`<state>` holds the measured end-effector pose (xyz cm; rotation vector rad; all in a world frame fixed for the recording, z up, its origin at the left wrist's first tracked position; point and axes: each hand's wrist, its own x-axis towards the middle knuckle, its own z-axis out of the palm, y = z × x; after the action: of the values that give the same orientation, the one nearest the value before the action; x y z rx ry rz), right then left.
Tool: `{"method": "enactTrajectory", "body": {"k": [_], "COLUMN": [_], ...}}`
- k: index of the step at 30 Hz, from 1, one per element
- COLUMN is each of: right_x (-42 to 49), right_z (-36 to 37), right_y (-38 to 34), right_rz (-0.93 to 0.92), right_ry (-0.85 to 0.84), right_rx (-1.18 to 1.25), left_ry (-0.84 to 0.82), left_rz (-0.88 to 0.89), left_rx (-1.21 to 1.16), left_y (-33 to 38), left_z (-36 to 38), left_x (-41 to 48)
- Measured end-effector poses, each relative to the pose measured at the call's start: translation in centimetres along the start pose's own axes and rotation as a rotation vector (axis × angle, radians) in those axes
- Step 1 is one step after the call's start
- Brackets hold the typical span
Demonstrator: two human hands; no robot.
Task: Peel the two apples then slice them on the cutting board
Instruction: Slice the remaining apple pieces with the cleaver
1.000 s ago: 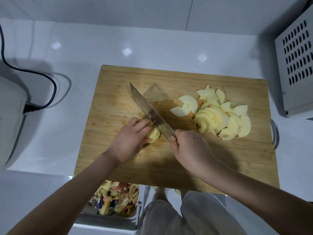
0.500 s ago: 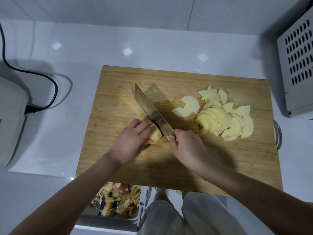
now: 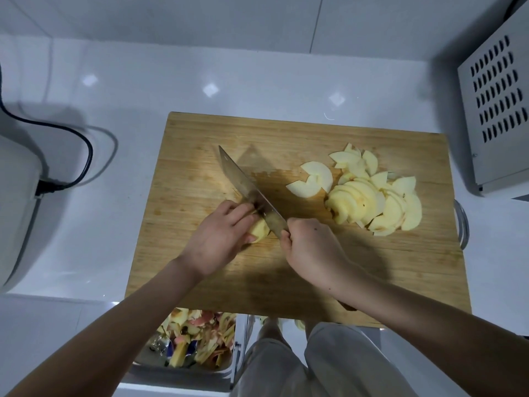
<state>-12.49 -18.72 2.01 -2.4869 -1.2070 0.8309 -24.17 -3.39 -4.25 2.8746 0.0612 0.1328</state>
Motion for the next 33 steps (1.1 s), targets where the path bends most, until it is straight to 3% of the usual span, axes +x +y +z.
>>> {"method": "enactTrajectory", "body": {"k": [11, 20, 25, 33], "right_x": [-1.0, -1.8, 0.0, -0.5], "right_z": [-0.2, -0.6, 0.6, 1.2], "right_y": [0.4, -0.2, -0.4, 0.2], "right_rz": [0.002, -0.048, 0.016, 0.025], "right_ry": [0.092, 0.056, 0.003, 0.078], "right_rx": [-0.017, -0.064, -0.036, 0.002], "left_ry": [0.028, 0.005, 0.025, 0.033], "left_rz": [-0.021, -0.032, -0.011, -0.031], "left_rx": [0.000, -0.015, -0.008, -0.025], "left_y": [0.2, 0.4, 0.3, 0.1], "left_z": [-0.1, -0.2, 0.1, 0.4], "left_x": [-0.1, 0.0, -0.2, -0.3]}}
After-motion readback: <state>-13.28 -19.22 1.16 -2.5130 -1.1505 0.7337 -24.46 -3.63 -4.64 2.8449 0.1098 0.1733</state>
